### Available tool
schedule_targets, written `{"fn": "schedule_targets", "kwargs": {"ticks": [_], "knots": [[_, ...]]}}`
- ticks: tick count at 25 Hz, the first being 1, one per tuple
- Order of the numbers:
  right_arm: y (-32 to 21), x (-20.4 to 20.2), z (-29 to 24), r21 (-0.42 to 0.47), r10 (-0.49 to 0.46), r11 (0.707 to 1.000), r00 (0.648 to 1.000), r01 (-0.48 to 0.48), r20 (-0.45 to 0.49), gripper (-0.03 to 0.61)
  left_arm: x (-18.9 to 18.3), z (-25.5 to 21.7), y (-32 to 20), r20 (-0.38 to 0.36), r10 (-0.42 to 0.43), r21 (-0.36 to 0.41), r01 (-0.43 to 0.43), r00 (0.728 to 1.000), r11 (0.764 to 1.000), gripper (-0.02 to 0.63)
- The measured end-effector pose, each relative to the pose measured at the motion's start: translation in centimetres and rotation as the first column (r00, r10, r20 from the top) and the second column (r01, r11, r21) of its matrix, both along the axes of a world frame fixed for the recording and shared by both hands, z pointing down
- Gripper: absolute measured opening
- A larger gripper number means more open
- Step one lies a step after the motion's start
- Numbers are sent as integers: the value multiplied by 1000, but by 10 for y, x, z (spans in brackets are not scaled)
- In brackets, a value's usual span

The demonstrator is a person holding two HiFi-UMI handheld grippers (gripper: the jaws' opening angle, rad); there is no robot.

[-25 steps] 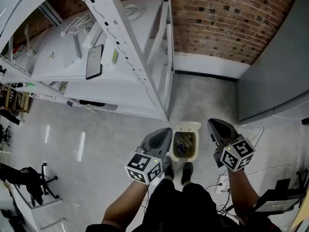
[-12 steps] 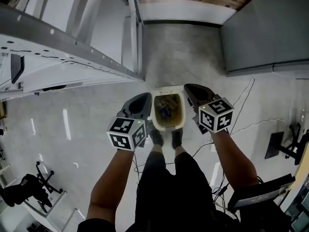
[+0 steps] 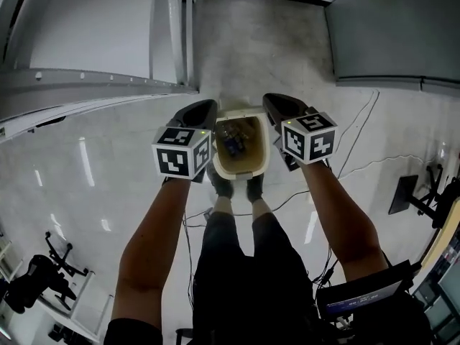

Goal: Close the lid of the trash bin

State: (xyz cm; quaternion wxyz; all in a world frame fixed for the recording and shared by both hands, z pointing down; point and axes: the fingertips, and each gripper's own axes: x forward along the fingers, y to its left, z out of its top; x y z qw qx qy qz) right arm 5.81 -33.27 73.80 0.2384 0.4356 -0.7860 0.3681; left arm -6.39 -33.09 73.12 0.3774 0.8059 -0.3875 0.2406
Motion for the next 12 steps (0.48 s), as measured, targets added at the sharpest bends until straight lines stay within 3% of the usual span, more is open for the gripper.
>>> {"fn": "schedule_targets", "kwargs": {"ticks": [8, 12], "knots": [[12, -2, 16, -36, 2, 999, 1000, -1, 13, 9, 11, 20, 19, 3, 35, -54, -34, 999, 998, -12], [48, 3, 16, -68, -14, 998, 1000, 15, 7, 9, 13, 21, 53, -2, 45, -95, -45, 999, 994, -12]]}}
